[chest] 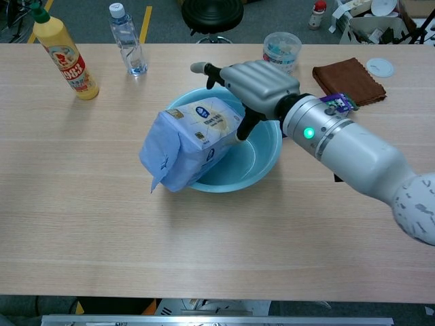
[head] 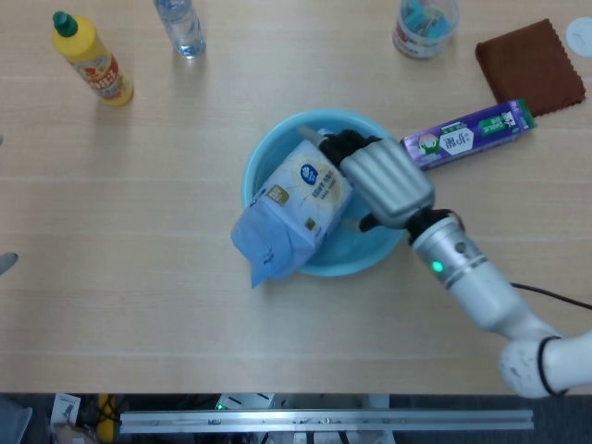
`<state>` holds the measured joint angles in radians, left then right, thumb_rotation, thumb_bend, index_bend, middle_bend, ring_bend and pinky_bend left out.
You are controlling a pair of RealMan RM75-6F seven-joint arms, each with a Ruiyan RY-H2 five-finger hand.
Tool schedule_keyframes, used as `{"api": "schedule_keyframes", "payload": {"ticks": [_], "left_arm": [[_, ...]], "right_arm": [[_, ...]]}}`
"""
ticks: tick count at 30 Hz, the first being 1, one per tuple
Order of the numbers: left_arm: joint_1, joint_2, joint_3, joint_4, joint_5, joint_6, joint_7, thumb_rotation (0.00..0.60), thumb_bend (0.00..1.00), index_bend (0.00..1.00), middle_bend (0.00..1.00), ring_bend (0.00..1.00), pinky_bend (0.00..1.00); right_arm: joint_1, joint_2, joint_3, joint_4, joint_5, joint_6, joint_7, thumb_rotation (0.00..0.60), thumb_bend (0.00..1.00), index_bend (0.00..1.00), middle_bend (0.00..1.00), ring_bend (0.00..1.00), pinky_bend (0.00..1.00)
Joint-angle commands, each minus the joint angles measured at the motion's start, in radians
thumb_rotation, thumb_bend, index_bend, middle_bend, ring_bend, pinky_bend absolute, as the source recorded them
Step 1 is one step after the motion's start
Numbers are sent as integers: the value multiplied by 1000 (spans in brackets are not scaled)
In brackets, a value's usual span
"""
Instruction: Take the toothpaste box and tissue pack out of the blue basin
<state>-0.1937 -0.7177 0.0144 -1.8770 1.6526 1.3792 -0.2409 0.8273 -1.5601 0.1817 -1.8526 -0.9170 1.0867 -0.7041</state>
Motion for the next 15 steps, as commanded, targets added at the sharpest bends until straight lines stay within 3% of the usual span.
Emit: {"api": "schedule_keyframes", "payload": {"ticks": [1, 7, 15], "left_arm": [[-12, -5, -2, -7, 5, -17, 5, 600, 104, 0, 0, 0, 154], [-47, -27, 2, -42, 32, -75, 58, 600, 104, 0, 0, 0, 154], [-119, -50, -1, -136, 23, -203, 135, 593, 104, 0, 0, 0, 154]], "right_arm": [[-73, 152, -29, -107, -94, 39, 88, 600, 35, 13, 249, 215, 461], [-181, 365, -49, -165, -200, 107, 234, 600, 35, 13, 250, 214, 461], [-283, 544, -48, -166, -284, 168, 401, 600, 34, 12, 254, 215, 461]]}}
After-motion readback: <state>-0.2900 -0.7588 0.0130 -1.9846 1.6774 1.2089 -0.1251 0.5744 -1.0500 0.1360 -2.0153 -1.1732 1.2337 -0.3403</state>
